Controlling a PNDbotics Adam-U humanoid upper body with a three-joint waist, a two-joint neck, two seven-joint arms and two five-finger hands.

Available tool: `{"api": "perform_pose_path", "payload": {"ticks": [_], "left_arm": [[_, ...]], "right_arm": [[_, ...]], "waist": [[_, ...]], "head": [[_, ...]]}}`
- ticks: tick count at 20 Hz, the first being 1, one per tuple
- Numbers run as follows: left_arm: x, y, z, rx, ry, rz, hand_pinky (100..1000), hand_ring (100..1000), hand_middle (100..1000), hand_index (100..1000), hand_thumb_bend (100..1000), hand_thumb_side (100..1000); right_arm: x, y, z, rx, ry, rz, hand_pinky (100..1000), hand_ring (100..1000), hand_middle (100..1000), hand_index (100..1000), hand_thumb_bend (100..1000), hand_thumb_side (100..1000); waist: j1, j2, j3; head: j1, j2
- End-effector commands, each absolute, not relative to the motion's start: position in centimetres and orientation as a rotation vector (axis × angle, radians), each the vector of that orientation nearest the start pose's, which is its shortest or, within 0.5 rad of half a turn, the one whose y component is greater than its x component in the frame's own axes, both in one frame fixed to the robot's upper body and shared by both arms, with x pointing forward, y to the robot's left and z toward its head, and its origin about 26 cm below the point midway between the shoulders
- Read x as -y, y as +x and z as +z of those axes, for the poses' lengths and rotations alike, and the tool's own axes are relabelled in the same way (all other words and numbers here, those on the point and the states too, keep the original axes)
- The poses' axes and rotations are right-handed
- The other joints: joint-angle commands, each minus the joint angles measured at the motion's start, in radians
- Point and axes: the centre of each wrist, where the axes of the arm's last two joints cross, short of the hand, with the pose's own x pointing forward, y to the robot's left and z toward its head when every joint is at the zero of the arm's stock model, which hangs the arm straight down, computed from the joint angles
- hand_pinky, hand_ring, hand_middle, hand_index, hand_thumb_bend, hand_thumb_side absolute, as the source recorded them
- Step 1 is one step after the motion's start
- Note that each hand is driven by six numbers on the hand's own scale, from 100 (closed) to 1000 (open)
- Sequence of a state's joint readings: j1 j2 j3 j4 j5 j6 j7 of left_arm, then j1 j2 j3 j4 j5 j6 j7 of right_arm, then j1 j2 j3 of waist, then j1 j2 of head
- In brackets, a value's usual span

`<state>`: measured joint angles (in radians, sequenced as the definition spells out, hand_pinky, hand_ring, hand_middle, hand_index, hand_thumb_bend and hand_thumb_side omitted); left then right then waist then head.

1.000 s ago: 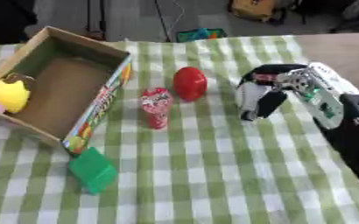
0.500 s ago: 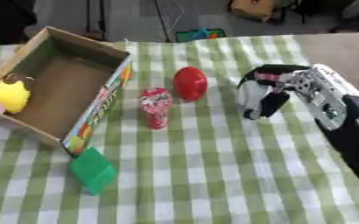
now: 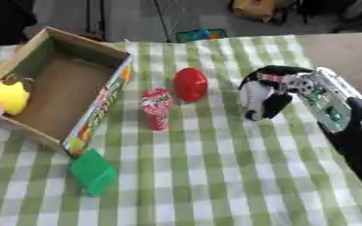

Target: Pick up objects on the table and place them in the box.

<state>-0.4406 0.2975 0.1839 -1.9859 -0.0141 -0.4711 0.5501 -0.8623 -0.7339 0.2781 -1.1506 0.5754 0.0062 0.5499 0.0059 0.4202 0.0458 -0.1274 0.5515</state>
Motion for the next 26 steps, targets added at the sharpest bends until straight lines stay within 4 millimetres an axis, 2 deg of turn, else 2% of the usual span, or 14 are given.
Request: {"api": "perform_pose_path", "payload": {"ticks": [1,4,6,7,11,15,26], "left_arm": [[-28.9,30.6,25.7,-3.202,-0.390,-0.537,715,585,661,707,100,1000],[-28.9,30.6,25.7,-3.199,-0.390,-0.538,716,585,661,707,100,1000],[-28.9,30.6,25.7,-3.199,-0.390,-0.540,719,585,660,707,100,1000],[-28.9,30.6,25.7,-3.198,-0.390,-0.540,721,585,659,706,100,1000],[-28.9,30.6,25.7,-3.197,-0.390,-0.540,722,584,658,705,100,1000],[-28.9,30.6,25.8,-3.198,-0.393,-0.536,722,584,657,705,100,1000],[-29.1,30.5,25.7,-3.203,-0.409,-0.528,724,585,656,705,100,1000]], "right_arm": [[34.3,43.8,25.2,1.252,-0.846,1.406,100,552,715,679,222,100],[34.2,43.8,25.1,1.259,-0.851,1.394,100,547,708,668,216,100],[34.2,43.8,25.2,1.265,-0.856,1.390,100,538,688,642,191,100],[34.2,43.9,25.2,1.268,-0.860,1.386,100,524,657,623,151,100],[34.1,43.9,25.5,1.282,-0.877,1.374,100,514,620,605,100,100],[33.9,43.8,26.1,1.298,-0.891,1.375,100,500,575,582,100,100],[33.3,43.3,27.7,1.327,-0.848,1.384,100,478,550,551,100,100]], "waist": [[0.003,-0.017,-0.001],[0.003,-0.018,-0.001],[0.002,-0.019,-0.001],[0.001,-0.020,-0.001],[0.000,-0.024,-0.001],[-0.003,-0.028,-0.004],[-0.014,-0.046,-0.015]], "head": [[-0.003,-0.011],[-0.002,-0.010],[-0.003,-0.010],[-0.002,-0.011],[-0.002,-0.009],[-0.001,-0.005],[0.005,0.008]]}}
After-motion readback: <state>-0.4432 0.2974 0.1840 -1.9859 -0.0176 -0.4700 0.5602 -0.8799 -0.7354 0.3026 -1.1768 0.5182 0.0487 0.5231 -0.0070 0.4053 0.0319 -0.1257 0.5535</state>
